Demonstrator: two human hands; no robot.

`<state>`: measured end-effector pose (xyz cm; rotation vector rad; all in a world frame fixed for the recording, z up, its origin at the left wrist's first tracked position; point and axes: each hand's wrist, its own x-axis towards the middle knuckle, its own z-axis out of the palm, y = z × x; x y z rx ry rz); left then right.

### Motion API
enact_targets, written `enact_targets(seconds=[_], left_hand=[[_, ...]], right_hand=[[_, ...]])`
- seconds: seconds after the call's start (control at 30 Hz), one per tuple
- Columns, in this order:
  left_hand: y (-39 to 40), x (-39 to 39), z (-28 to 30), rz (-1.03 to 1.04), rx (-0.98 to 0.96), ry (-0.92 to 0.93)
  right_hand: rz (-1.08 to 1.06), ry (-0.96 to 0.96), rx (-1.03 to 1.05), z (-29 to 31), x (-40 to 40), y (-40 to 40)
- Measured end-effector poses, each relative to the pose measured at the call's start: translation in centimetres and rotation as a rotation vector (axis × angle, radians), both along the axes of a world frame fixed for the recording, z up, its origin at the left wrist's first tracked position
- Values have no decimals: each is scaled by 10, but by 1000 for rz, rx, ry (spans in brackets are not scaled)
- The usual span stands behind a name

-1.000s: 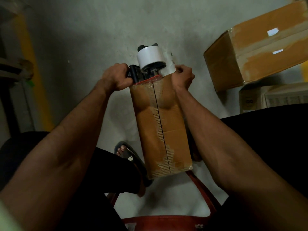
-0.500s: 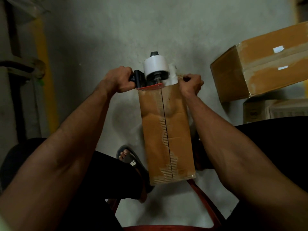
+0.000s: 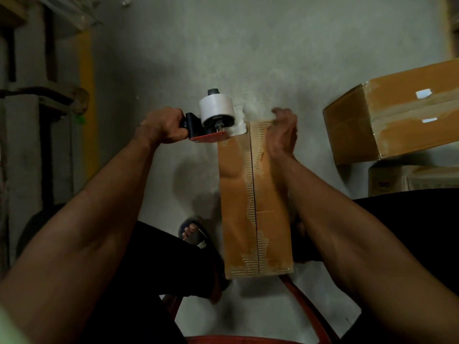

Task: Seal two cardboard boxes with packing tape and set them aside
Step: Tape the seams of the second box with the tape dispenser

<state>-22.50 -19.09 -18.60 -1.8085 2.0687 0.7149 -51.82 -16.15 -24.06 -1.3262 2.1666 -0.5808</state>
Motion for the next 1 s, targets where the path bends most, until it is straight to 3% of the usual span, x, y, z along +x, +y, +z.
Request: enact_targets(seconds=[0.13,0.3,0.63,1.0], left_hand=[[3,5,-1,25,5,14],[0,1,3,17,47,-1],[2,21,12,-21,68,47],[14,14,-9,23,2,-112]], right_hand=[[474,-59,-91,-15,27,24],[484,-74,53,-20,24,38],[587,-39,150,-20,16,26],[470,-86,179,7,28,21]])
